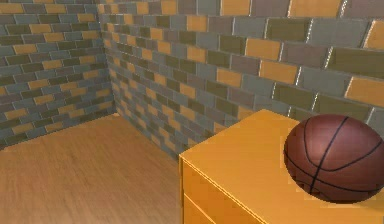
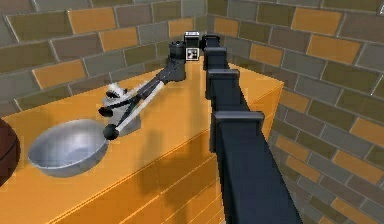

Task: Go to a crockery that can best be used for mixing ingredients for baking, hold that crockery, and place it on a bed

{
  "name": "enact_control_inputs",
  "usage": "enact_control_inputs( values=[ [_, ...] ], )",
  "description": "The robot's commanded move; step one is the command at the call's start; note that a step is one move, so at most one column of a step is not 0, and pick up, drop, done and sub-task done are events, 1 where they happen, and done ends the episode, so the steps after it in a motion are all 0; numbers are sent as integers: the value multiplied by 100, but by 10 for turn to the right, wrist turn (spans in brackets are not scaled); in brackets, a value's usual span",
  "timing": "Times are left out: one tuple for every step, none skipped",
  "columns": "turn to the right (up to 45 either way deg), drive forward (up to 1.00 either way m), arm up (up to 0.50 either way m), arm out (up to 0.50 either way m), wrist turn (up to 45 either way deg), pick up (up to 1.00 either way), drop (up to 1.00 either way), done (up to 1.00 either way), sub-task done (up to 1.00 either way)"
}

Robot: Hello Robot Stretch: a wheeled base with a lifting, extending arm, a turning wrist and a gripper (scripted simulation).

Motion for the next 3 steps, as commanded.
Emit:
enact_control_inputs(
  values=[
    [0, 0, 0, 0, -120, 0, 0, 0, 0],
    [0, 0, 0, -40, 0, 0, 0, 0, 0],
    [-450, 0, 0, 0, 0, 0, 0, 0, 0]
  ],
)
